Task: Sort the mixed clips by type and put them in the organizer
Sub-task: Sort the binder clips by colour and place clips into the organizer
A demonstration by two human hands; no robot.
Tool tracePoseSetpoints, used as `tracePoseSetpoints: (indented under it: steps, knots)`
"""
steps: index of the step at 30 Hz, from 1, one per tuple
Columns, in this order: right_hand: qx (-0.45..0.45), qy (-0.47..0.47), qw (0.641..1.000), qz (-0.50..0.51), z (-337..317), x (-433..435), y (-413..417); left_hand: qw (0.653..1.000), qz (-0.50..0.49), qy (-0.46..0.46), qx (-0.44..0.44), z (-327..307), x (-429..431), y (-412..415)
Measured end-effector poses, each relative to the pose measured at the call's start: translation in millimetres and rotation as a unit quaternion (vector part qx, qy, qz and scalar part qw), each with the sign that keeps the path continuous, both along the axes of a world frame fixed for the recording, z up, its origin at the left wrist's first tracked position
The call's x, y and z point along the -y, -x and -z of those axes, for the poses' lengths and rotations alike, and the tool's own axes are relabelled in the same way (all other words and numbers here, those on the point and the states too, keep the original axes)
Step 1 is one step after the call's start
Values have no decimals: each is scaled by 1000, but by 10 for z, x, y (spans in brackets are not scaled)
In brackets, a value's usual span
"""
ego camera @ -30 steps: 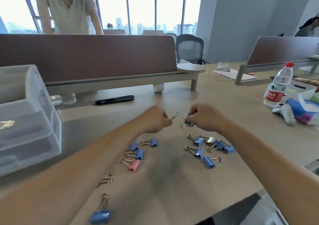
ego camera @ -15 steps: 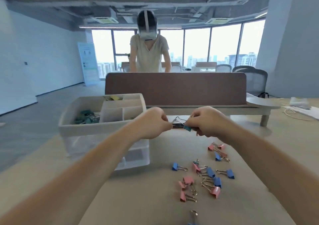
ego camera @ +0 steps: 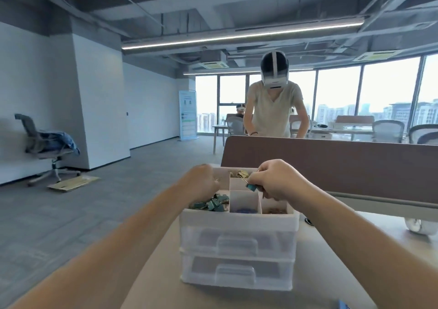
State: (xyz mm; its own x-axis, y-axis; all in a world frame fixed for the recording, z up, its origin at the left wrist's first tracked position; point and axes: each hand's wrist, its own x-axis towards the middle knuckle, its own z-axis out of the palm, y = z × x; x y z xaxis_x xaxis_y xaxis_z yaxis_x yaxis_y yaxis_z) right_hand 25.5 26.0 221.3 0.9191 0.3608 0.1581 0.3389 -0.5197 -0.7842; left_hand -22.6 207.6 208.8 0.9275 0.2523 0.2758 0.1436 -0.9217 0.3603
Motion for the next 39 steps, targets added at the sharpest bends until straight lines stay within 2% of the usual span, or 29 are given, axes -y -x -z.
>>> tracePoseSetpoints:
  steps: [6, 11, 14, 18, 22, 30, 33, 35, 39]
  knots:
    - [-18, 21, 1000, -16, -38, -496, -143, 1000, -1, -17, -4, 17, -244, -138]
    - [-20, 24, 999, -23, -22, -850, -239, 997, 8, 48, 56, -70, -435, 73]
    - [-25, 50, 998, -26, -38, -1071, -292, 994, 24, 87, 64, -84, -492, 202]
    - [-71, 68, 994, -43, -93, -1233, -290, 993, 33, 94, 67, -67, -519, 333]
    - [-86, 63, 993, -52, -92, -1211, -215, 992, 42, 100, 63, -47, -535, 394]
    - [-119, -28, 990, -72, -32, -991, -197, 990, 56, 114, 68, -31, -338, 408]
    - [-93, -63, 993, -36, -14, -788, -222, 989, 64, 108, 71, -32, -159, 444]
    - [-64, -73, 994, -46, -50, -661, -171, 988, 69, 107, 87, -59, -87, 477]
    - [-1, -39, 998, -47, -5, -125, 55, 984, 107, 92, 111, -2, 240, 522]
